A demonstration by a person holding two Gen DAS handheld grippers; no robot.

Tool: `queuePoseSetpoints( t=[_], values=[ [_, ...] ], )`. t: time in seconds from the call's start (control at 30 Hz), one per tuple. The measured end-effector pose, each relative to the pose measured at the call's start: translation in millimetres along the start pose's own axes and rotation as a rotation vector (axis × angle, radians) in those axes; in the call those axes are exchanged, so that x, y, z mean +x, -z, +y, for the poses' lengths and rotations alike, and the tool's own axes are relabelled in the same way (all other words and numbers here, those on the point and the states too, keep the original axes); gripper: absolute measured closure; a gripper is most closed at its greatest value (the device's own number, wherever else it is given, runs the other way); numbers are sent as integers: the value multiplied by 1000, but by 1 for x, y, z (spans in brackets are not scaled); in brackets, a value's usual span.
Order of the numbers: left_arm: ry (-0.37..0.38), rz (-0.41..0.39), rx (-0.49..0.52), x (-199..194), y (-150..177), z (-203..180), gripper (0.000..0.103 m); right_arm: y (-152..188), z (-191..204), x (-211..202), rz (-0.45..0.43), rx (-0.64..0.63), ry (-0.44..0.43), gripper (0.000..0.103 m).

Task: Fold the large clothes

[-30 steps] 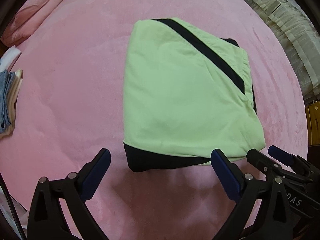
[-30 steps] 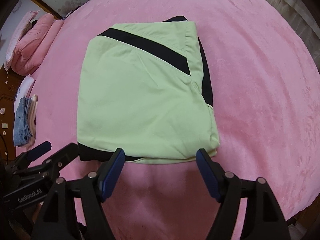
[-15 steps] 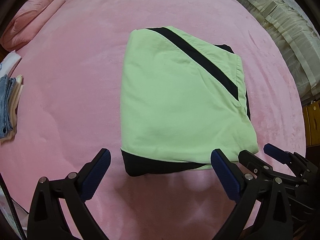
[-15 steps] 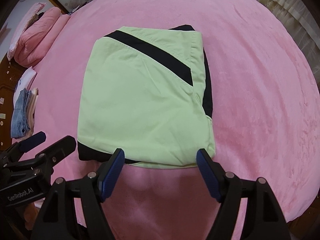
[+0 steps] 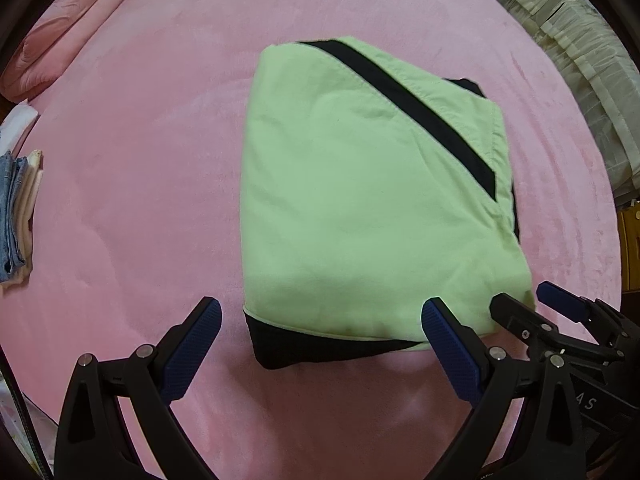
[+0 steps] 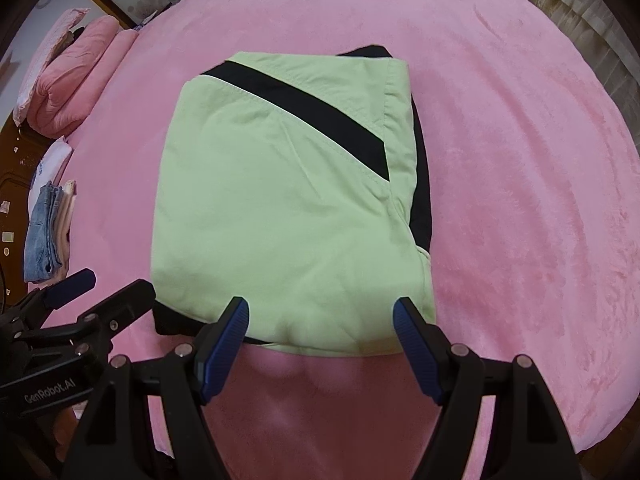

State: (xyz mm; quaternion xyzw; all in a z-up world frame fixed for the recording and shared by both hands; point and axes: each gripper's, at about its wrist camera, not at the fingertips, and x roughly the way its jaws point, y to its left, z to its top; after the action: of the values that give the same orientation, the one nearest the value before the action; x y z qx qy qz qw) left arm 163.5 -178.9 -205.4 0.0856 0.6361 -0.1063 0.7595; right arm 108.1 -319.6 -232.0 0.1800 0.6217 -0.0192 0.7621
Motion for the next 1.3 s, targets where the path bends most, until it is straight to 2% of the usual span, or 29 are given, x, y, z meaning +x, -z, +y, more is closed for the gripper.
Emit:
queuePoseSetpoints(
  t=[0.2,0.33,0.47,0.6,0.73,0.83,0.87,1.03,1.13,1.23,1.3],
  values=[
    [-16,58,-10,30,-18,10,4,-14,-18,25,49,55,-10,28],
    [-39,49,-10,49,-32,20,4,-23,-34,43,61,66,-33,28],
    [-23,47,-19,72,-46,34,4,-30,-62,61,52,134,-142,28],
    [90,38,-37,90,-58,48,4,-32,-85,66,26,221,-271,28],
    [213,38,-67,107,-66,61,4,-27,-99,62,-26,274,-343,28],
    [296,62,-134,119,-68,72,3,-23,-108,45,-183,316,-322,28],
    [319,68,-155,122,-67,77,2,-25,-112,45,-200,336,-320,28],
    [394,103,-151,133,-64,86,2,-40,-114,77,-136,401,-352,28],
    [423,130,-147,137,-63,86,2,-57,-109,93,-77,334,-399,28],
    [382,137,-120,137,-63,80,4,-64,-96,101,-36,261,-431,28],
    [352,133,-137,131,-61,75,8,-67,-93,102,-20,242,-452,38]
  ],
)
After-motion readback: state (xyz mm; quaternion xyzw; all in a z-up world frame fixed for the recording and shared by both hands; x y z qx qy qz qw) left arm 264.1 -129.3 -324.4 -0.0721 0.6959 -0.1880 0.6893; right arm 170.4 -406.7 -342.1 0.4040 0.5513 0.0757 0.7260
